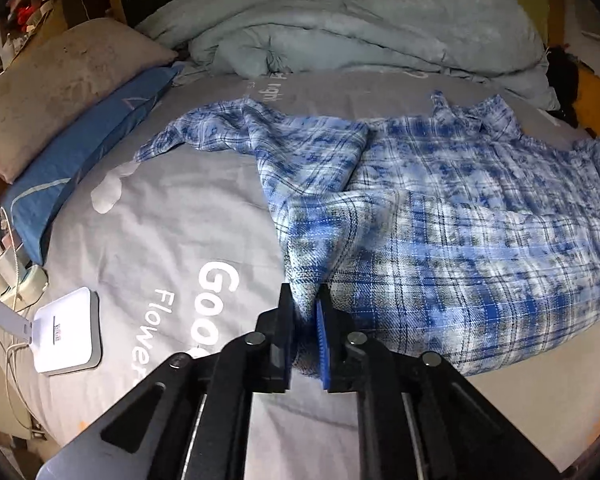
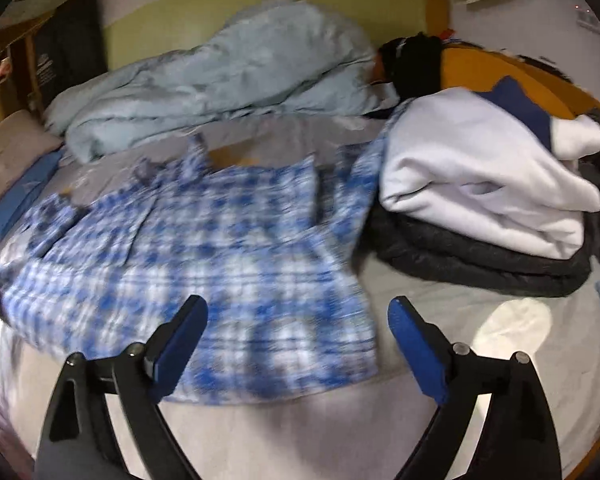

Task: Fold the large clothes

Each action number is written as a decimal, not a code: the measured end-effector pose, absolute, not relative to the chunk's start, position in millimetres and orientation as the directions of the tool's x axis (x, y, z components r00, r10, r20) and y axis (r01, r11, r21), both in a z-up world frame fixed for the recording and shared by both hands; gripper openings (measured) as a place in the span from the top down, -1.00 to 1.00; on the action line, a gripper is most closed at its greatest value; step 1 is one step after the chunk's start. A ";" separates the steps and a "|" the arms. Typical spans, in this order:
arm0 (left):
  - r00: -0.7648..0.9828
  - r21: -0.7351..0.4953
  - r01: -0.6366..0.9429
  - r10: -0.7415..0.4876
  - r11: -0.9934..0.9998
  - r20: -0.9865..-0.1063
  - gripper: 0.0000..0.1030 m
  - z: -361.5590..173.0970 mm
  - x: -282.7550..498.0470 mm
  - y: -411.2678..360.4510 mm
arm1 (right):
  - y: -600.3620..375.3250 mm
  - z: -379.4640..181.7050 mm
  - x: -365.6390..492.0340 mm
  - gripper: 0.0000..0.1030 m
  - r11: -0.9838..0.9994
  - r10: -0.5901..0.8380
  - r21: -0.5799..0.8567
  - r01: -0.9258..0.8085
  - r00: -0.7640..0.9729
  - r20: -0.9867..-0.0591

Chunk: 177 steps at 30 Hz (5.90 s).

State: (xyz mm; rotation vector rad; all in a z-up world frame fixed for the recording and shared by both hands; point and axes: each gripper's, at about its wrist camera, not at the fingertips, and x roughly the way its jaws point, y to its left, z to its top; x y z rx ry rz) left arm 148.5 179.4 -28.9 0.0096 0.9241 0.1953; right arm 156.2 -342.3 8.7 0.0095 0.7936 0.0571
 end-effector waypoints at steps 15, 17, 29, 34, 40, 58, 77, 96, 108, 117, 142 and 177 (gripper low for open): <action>0.775 -0.002 -0.118 0.091 0.993 -0.625 -0.99 8.8 127.9 157.3 | -306.6 2.5 149.6 -0.70 0.995 0.077 0.008 -0.101 0.696 -0.714; 0.786 -0.051 -0.103 0.051 0.993 -0.616 -0.99 13.1 125.7 157.7 | -305.8 7.2 146.5 -0.75 0.997 0.031 -0.029 -0.069 0.732 -0.681; 0.795 -0.045 -0.137 0.083 0.990 -0.601 -0.99 17.0 125.4 158.5 | -318.0 14.4 148.4 -0.84 1.000 0.019 0.017 -0.011 0.751 -0.660; 0.797 -0.046 -0.133 0.079 0.990 -0.599 -0.99 16.6 126.1 157.7 | -314.2 12.8 148.2 -0.84 1.000 0.017 -0.002 -0.024 0.744 -0.668; 0.789 -0.034 -0.103 0.061 0.994 -0.611 -0.99 12.8 126.4 149.1 | -312.0 11.6 148.4 -0.84 0.999 0.019 -0.011 -0.036 0.737 -0.675; 0.541 -0.470 -0.142 -0.329 0.871 -0.774 -0.70 -88.6 141.9 120.5 | -276.6 -70.2 142.3 -0.32 0.886 0.444 0.457 -0.073 0.417 -0.793; 0.756 -0.162 -0.161 0.016 0.974 -0.655 0.94 -36.4 103.5 105.3 | -249.5 -36.7 138.5 0.87 0.989 0.148 0.116 -0.091 0.662 -0.735; 0.720 -0.151 -0.124 -0.016 0.981 -0.694 0.86 -60.0 55.0 114.1 | -244.0 -48.8 82.4 0.70 0.990 0.117 0.045 -0.132 0.604 -0.789; 0.789 -0.059 -0.184 0.111 0.981 -0.605 -0.51 -18.3 66.7 129.5 | -322.0 7.6 91.6 -0.27 0.989 -0.109 0.007 0.146 0.771 -0.627; 0.666 0.039 -0.180 0.151 0.983 -0.730 -0.52 -28.3 153.7 163.5 | -342.7 -20.6 178.9 -0.22 0.999 0.041 0.017 -0.046 0.584 -0.811; 0.678 -0.033 -0.247 0.148 0.968 -0.720 0.54 -39.0 169.5 188.9 | -339.7 -25.0 217.8 0.94 0.971 -0.234 -0.210 0.112 0.616 -0.752; 0.838 -0.088 -0.283 0.202 0.955 -0.506 -0.86 64.5 193.3 225.9 | -287.2 21.6 174.7 -0.78 0.997 -0.010 -0.063 -0.037 0.787 -0.617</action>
